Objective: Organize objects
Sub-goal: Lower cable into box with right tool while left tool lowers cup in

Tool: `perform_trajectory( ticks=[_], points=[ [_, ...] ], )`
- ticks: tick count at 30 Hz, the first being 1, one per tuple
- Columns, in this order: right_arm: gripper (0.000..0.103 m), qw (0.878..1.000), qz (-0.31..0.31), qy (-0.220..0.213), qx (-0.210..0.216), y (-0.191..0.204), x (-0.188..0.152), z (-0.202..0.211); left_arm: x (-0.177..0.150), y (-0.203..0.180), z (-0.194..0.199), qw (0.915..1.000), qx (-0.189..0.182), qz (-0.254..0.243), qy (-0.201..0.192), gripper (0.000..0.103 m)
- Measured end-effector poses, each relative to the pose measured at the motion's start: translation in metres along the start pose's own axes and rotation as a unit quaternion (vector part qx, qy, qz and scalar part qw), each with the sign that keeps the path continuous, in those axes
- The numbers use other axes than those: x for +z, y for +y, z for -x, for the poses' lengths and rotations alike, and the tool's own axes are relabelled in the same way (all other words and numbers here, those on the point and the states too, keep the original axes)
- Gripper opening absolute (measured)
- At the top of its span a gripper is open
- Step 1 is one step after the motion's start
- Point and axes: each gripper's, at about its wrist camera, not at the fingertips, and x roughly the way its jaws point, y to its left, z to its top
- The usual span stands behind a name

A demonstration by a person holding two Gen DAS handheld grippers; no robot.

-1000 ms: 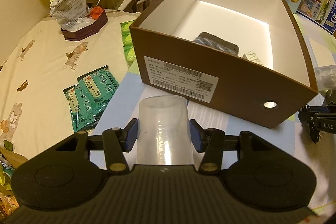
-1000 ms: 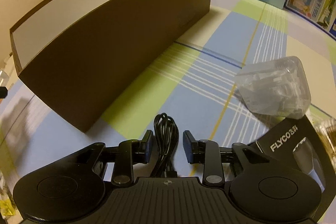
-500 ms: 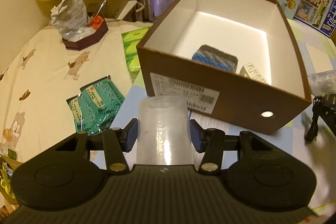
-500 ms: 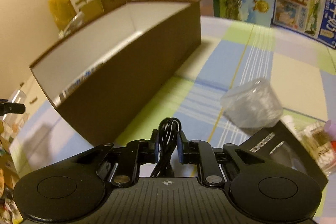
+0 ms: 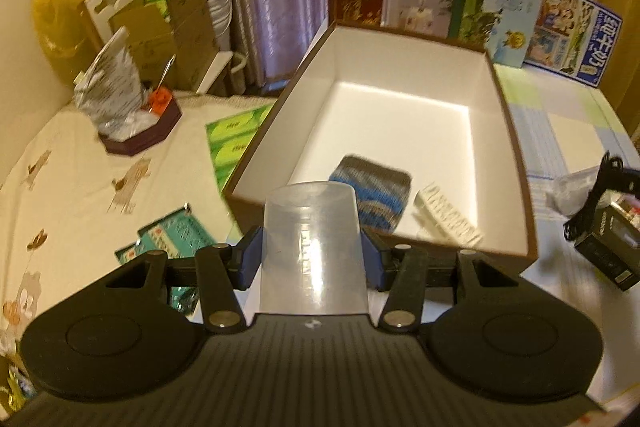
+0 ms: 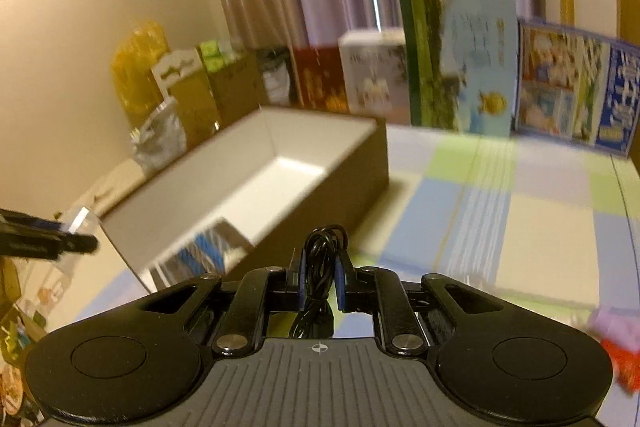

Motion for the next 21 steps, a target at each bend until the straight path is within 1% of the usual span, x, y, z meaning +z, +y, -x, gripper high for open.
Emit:
perform_trajectory(
  ticks=[4,6,11,14,17,21],
  points=[
    [0.011,0.999,0.004,-0.035,0.019,0.01,0.026,0.008,0.014,-0.004,-0.002,0.9998,-0.008,-0.007,-0.015,0.047],
    [0.011,0.999,0.005,-0.045,0.03,0.015,0.038,0.008,0.023,-0.006,-0.003,0.9996,-0.011,-0.012,-0.024,0.047],
    [0.011,0.997,0.01,-0.052,0.055,0.033,0.059,-0.007,0.045,-0.01,-0.013,0.9989,-0.016,-0.023,-0.038,0.047],
    [0.011,0.997,0.014,-0.042,0.065,0.043,0.068,-0.026,0.058,-0.011,-0.025,0.9985,-0.021,-0.031,-0.039,0.047],
    [0.011,0.997,0.025,-0.023,0.063,0.051,0.073,-0.052,0.07,-0.015,-0.04,0.9979,-0.027,-0.045,-0.038,0.047],
    [0.011,0.998,0.029,0.022,0.048,0.053,0.072,-0.09,0.083,-0.018,-0.066,0.9974,-0.03,-0.06,-0.025,0.047]
  ],
)
